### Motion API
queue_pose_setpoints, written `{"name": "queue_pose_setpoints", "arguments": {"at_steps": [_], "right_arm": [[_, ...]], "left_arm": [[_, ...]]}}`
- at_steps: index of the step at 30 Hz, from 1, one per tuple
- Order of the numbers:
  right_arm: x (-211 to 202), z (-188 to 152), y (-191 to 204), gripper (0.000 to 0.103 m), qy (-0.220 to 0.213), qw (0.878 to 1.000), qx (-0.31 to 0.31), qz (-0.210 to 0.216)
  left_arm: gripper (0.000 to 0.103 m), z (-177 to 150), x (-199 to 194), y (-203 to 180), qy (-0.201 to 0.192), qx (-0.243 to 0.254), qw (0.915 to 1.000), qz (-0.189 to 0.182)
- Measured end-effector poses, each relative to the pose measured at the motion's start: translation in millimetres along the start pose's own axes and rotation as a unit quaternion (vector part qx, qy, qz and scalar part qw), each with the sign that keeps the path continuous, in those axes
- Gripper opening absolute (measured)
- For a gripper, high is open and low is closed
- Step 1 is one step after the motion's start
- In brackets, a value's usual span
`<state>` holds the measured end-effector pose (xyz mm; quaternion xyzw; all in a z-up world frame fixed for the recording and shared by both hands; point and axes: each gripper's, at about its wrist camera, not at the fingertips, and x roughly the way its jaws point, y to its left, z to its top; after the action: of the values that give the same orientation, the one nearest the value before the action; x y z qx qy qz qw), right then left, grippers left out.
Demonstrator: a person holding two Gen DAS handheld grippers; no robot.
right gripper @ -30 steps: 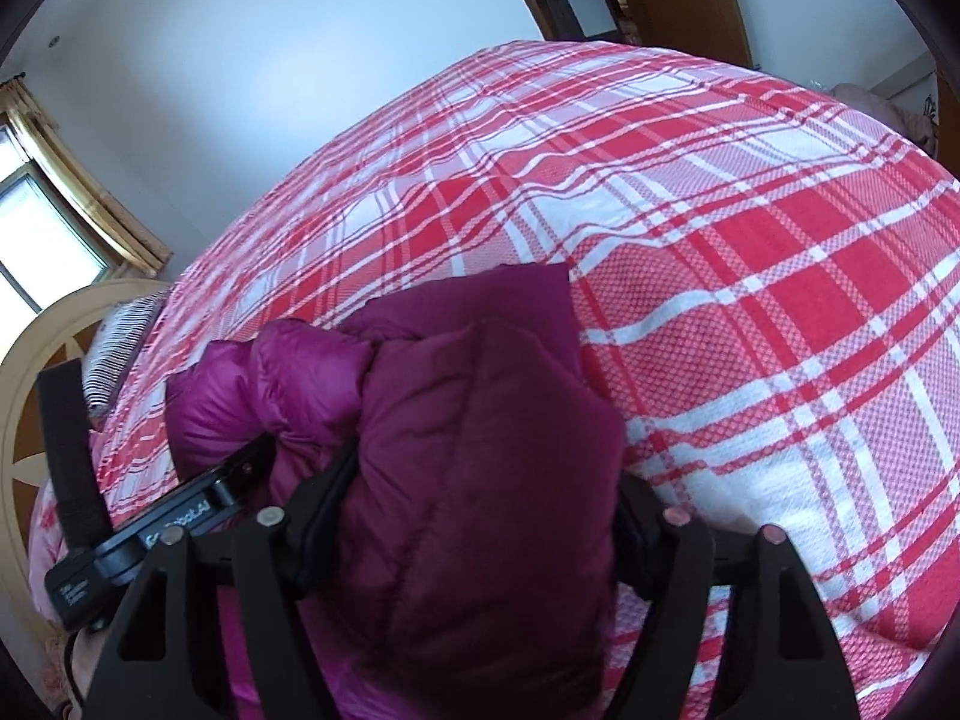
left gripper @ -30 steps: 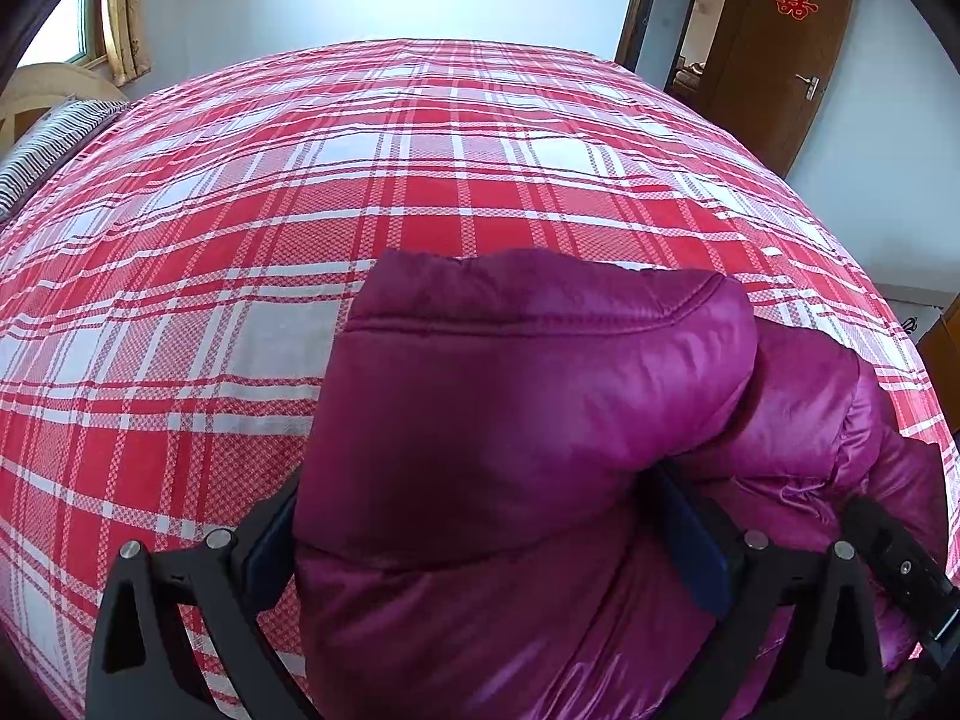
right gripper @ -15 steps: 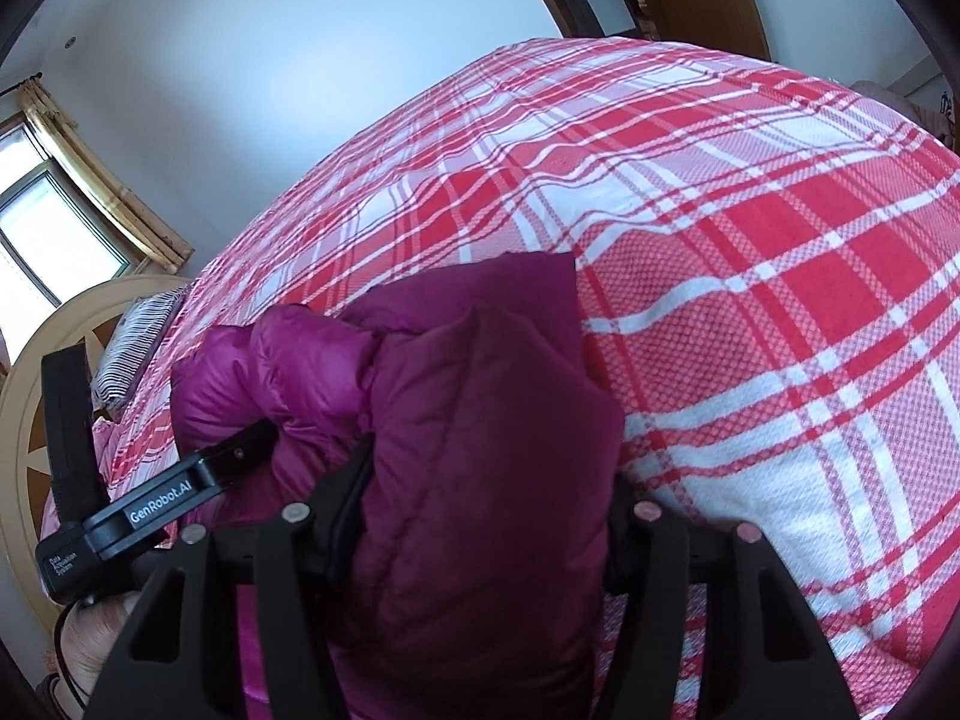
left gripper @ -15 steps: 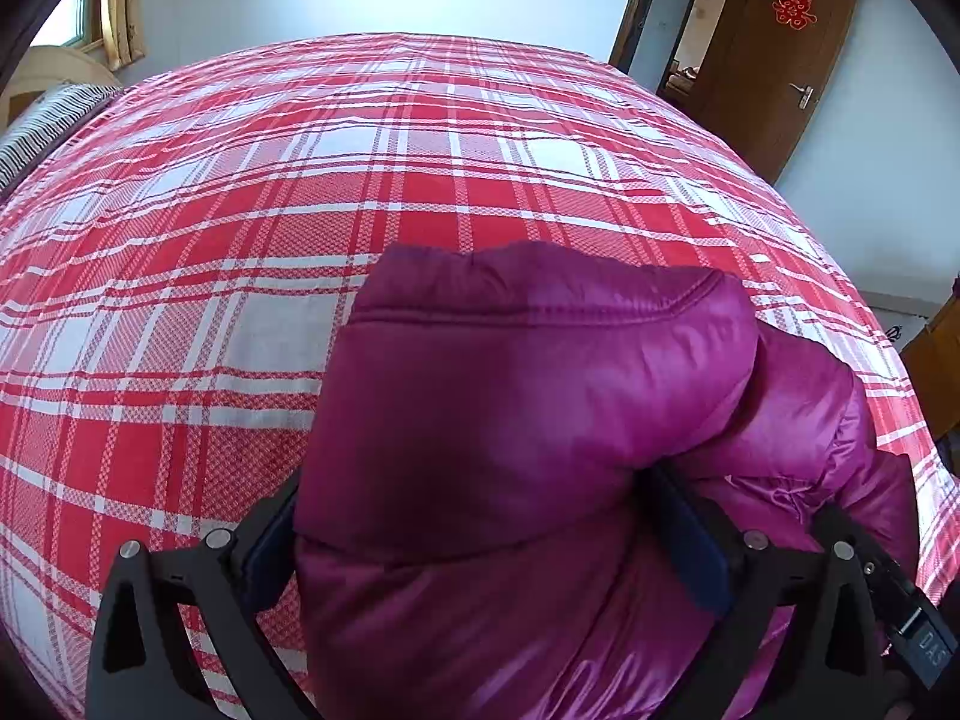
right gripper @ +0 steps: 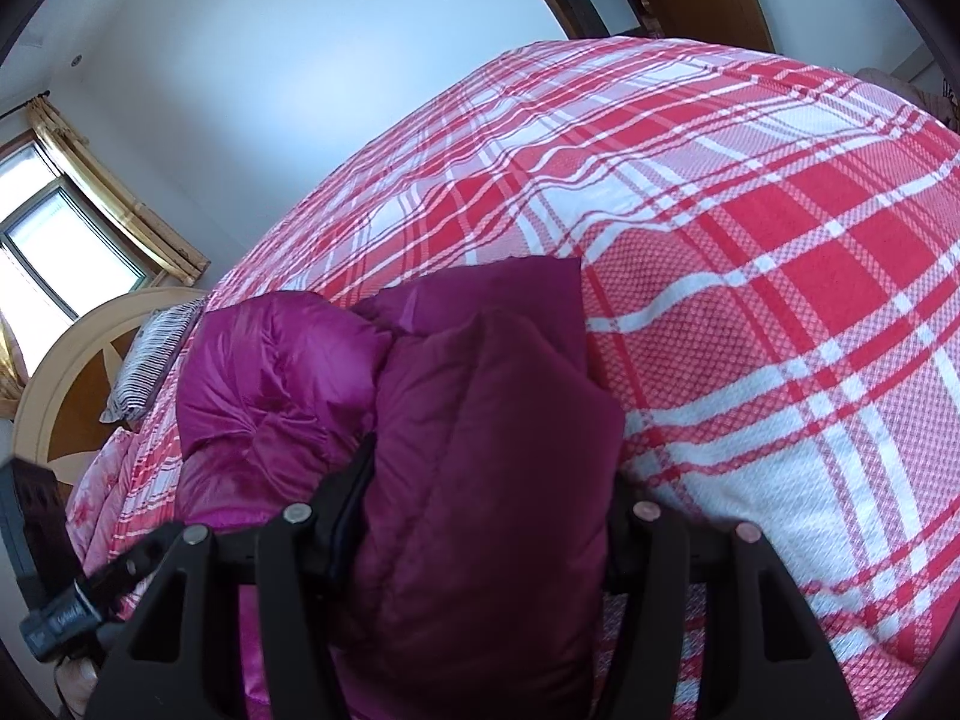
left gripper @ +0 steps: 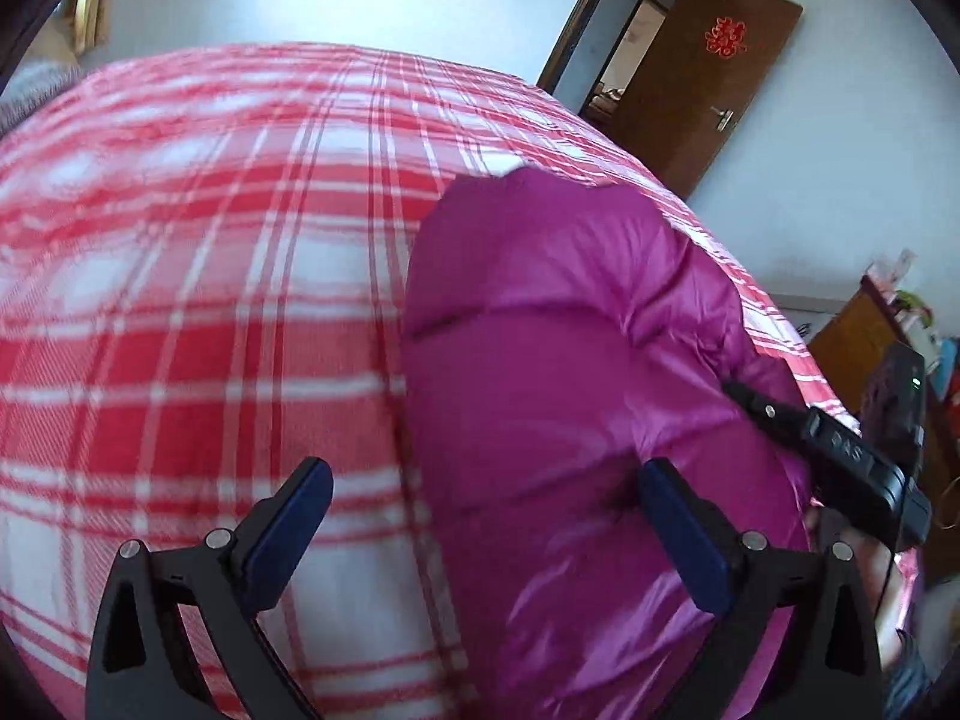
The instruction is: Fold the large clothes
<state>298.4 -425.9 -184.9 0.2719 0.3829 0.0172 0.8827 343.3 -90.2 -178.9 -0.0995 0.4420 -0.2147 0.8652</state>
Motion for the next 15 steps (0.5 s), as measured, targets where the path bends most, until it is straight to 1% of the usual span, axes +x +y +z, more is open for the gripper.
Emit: {"name": "queue_pose_setpoints", "arguments": {"at_steps": [2,4,5,6,7,8,11,13,15], "right_arm": [[0,0,0,0.060,-0.001,1.000,0.001,0.001],[-1,0,-1,0.058,-0.002,1.000,0.004,0.004],[-2,-1,-4,0.056,-0.004,1.000,0.012,0.014],[-5,-1,-9,0.052,-0.008,0.999,0.024,0.032],[-7,-1,-15,0.051,-0.013,0.998,0.036,0.054],[-8,-2,-20,0.049,-0.014,0.997,0.047,0.066],[-9,-2,-17,0.049,-0.015,0.997,0.043,0.064],[-8,-2,-16,0.046,-0.011,0.997,0.043,0.066],[-6,-1,-16,0.038,-0.002,0.996,0.040,0.077]], "left_arm": [[0.102,-3,2,0,-0.003,-0.001,0.9999,-0.010],[0.102,-4,8,-5,-0.007,0.009,0.9999,-0.009],[0.102,-4,11,-8,-0.009,0.019,0.9998,-0.006],[0.102,-5,13,-10,-0.010,0.027,0.9996,-0.004],[0.102,-5,15,-12,-0.008,0.031,0.9995,-0.002],[0.102,-5,15,-13,-0.006,0.035,0.9994,0.002],[0.102,-5,18,-13,-0.003,0.042,0.9991,0.006],[0.102,-7,16,-14,-0.003,0.043,0.9991,0.007],[0.102,-8,14,-15,-0.006,0.049,0.9987,0.012]]}}
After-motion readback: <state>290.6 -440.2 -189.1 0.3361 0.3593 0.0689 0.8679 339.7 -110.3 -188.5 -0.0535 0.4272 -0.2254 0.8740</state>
